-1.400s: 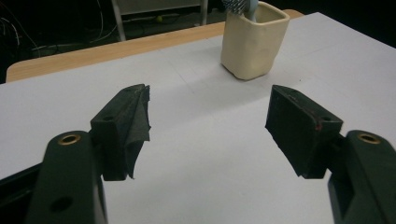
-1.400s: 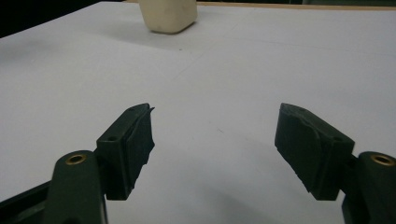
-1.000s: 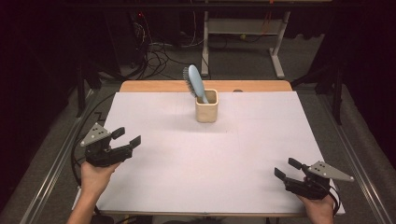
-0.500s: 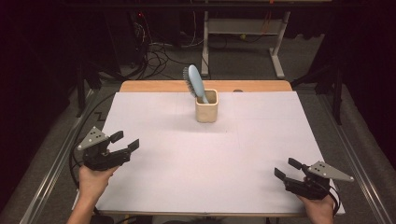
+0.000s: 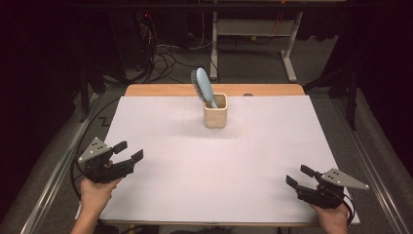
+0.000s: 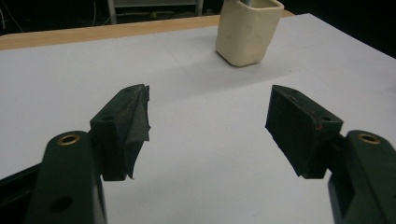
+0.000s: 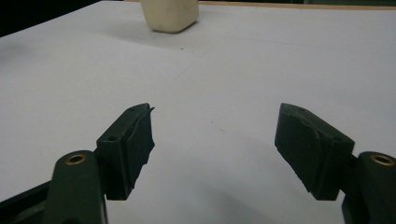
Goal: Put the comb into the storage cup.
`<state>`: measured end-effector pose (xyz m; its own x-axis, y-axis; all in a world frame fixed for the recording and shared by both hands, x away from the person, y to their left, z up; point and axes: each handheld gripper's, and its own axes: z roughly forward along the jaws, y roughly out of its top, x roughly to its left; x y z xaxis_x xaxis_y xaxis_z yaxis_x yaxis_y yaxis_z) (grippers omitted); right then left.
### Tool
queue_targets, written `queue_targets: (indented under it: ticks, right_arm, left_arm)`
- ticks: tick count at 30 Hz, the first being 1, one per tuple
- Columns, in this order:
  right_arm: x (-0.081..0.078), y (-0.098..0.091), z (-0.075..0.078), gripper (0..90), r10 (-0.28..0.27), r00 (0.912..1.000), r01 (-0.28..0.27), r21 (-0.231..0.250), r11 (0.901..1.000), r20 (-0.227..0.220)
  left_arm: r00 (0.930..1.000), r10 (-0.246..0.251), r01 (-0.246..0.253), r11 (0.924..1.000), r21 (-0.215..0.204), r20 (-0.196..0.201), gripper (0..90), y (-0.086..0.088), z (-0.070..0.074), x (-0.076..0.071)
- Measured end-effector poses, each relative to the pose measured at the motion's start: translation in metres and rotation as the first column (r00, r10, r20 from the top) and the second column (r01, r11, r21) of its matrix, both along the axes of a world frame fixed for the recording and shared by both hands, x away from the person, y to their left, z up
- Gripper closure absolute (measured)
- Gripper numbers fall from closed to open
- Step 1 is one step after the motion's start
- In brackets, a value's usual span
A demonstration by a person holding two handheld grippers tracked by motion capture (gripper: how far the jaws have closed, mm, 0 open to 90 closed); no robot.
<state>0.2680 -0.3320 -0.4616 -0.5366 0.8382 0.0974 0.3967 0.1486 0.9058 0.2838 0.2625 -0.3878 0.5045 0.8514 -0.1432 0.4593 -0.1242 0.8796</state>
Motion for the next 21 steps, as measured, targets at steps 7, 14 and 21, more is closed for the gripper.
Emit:
queue_targets:
  ticks: [7,14,21]
  right_arm:
    - [0.0,0.0,0.0,28.5,0.0,1.0,0.0,-0.003,1.0,0.0]
    - [0.0,0.0,0.0,28.5,0.001,1.0,-0.001,-0.002,1.0,-0.001]
    - [0.0,0.0,0.0,28.5,0.002,1.0,-0.002,-0.002,1.0,-0.001]
  left_arm:
    - [1.0,0.001,-0.001,1.0,0.0,0.004,30.8,0.002,-0.003,-0.003]
    - [1.0,0.004,-0.004,1.0,-0.005,0.0,30.6,0.003,-0.007,-0.005]
    - [1.0,0.006,-0.006,1.0,-0.007,-0.001,30.5,0.004,-0.011,-0.006]
